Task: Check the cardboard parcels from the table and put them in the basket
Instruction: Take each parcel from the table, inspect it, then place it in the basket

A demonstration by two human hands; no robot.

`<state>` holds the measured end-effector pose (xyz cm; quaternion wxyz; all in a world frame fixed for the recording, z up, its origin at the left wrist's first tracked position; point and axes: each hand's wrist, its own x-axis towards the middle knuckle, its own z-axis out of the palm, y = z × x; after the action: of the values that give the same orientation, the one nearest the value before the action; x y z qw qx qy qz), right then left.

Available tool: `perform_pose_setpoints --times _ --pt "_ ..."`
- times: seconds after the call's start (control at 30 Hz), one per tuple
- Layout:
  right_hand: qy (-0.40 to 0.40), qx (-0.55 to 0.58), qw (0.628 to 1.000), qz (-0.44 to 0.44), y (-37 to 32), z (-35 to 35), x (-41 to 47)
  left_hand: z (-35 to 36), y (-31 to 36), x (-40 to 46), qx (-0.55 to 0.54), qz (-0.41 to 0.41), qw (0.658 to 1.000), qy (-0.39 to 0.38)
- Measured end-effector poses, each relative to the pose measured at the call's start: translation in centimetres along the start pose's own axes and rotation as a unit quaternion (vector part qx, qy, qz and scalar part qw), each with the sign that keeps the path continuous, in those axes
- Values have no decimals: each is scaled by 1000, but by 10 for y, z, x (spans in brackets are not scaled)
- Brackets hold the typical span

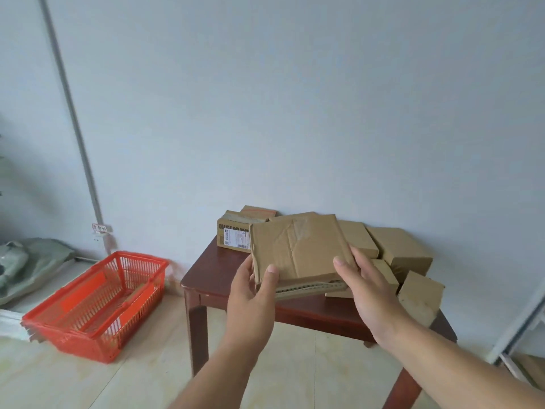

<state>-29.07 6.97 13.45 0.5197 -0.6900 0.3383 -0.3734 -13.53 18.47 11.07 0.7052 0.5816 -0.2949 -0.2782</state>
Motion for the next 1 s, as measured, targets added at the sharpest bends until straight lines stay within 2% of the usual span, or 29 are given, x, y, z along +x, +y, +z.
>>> perform_pose_setpoints --times 0.17,0.3,0.37,0.5,0.6,0.8,1.0 --pt "46 27 998 -15 21 14 -13 -9 -17 -11 -20 -7 1000 -5" --pt "98 54 994 -13 31 10 -16 -19 -25 -27 -52 -48 997 -5" --pt "92 37 995 -12 34 8 -15 -25 -24 -28 -68 -75 995 -20" --pt "61 13 998 -17 35 6 -17 -33 -20 -26 -31 -97 994 -46" --pt "66 17 997 -20 29 -2 -14 -37 -20 -28 -20 -123 989 -83" --pt "103 112 988 -38 9 4 -9 -33 -37 -36 -30 -168 970 -175" --pt "46 98 994 -19 21 39 -45 -20 -35 -37 -74 -115 985 -105"
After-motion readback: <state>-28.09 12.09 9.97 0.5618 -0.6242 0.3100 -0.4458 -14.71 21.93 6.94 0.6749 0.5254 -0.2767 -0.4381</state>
